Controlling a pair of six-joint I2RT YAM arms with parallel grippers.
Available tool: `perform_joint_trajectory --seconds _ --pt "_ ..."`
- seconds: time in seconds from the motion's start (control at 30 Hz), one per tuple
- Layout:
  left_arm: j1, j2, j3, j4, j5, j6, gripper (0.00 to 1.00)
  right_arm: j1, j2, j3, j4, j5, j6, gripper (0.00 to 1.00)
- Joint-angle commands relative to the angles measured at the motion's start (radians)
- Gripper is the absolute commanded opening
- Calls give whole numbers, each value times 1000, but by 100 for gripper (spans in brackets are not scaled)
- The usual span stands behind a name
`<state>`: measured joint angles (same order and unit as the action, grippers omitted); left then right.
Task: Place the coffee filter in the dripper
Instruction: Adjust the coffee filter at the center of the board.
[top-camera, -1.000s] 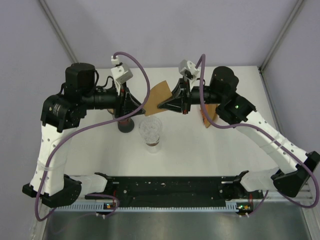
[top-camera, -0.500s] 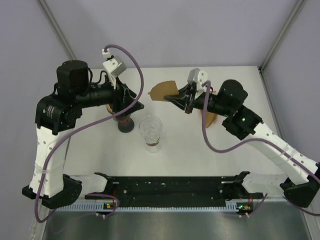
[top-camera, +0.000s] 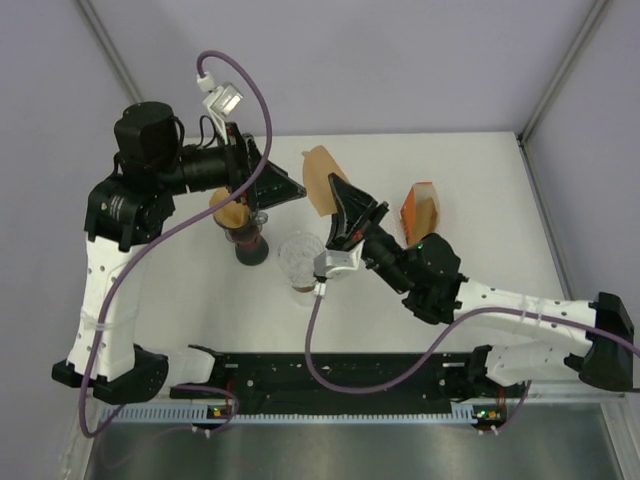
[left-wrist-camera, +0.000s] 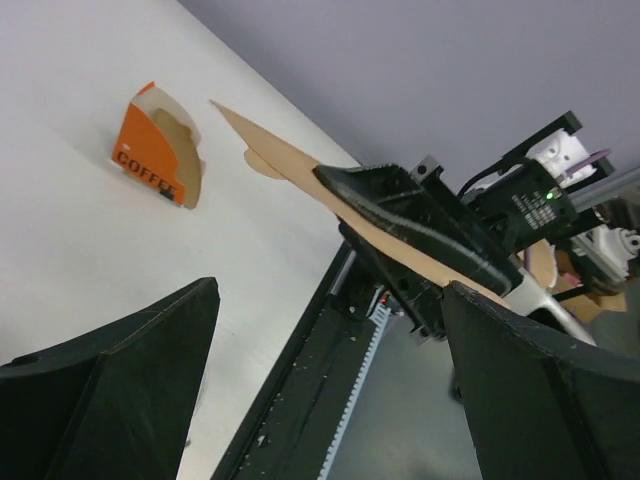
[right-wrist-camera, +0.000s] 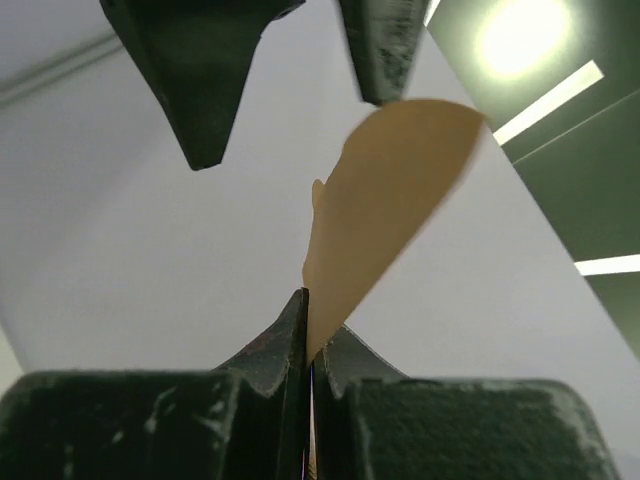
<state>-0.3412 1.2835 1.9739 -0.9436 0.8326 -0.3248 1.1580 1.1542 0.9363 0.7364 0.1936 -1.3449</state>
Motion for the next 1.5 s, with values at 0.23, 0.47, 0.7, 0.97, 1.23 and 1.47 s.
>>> perform_joint_trajectory --seconds 0.23,0.47,0.7,0.97,1.23,1.47 --pt "53 7 -127 262 171 -258 99 97 127 18 238 190 -480 0" --pt "68 17 -125 262 164 -264 99 109 156 13 279 219 -556 0" --pt "102 14 -171 301 198 -287 69 111 156 13 276 227 -553 0" --pt "39 16 -228 286 200 -232 43 118 193 68 242 224 -510 0" --pt "42 11 -166 183 203 -107 0 105 136 228 -271 253 -31 27" --pt "39 20 19 -115 -27 358 0 -42 -51 236 -587 -87 552 88"
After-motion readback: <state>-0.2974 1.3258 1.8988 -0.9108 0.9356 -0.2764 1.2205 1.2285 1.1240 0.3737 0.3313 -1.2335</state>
